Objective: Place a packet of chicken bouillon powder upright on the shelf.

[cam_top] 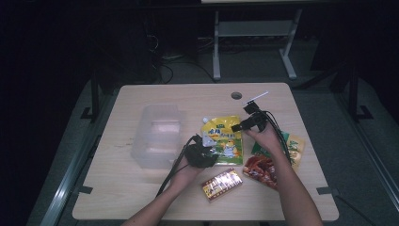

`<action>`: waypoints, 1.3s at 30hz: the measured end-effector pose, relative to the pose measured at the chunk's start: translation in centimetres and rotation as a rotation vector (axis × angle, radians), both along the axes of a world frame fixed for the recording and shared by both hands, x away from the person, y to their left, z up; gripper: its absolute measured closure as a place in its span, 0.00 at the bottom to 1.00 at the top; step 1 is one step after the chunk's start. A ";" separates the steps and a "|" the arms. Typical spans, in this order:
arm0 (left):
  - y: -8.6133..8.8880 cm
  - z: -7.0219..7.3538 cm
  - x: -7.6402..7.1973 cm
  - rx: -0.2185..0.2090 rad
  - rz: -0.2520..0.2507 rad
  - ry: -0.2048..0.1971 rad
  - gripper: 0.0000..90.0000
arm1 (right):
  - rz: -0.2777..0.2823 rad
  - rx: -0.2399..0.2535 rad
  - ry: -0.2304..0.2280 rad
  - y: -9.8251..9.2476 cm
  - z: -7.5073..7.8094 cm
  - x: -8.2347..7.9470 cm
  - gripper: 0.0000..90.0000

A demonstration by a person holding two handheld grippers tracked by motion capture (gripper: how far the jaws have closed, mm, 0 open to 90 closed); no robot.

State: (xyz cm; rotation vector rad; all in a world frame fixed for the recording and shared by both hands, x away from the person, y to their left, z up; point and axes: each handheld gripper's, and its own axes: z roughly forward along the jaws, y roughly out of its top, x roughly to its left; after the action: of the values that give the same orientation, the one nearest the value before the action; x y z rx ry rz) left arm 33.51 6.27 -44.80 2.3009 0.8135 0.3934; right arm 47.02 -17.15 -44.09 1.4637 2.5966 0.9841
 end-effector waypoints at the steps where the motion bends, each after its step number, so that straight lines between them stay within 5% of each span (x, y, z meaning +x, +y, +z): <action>1: 0.0 0.0 0.0 0.001 0.001 -0.001 0.63 | 0.001 0.006 0.005 0.0 -0.1 0.1 0.32; 22: 0.0 -0.1 0.1 0.008 -0.006 -0.004 0.63 | -0.010 0.140 0.095 -0.2 -1.9 1.0 0.48; 39: -0.1 -0.2 0.1 0.000 -0.005 -0.008 0.63 | 0.021 0.147 0.111 -0.2 -1.9 0.9 0.88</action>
State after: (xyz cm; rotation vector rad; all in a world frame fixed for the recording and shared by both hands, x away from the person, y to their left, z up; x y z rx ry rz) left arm 33.58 6.19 -44.98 2.2999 0.8031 0.4001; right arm 47.87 -17.36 -45.99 1.5692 2.6731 1.1503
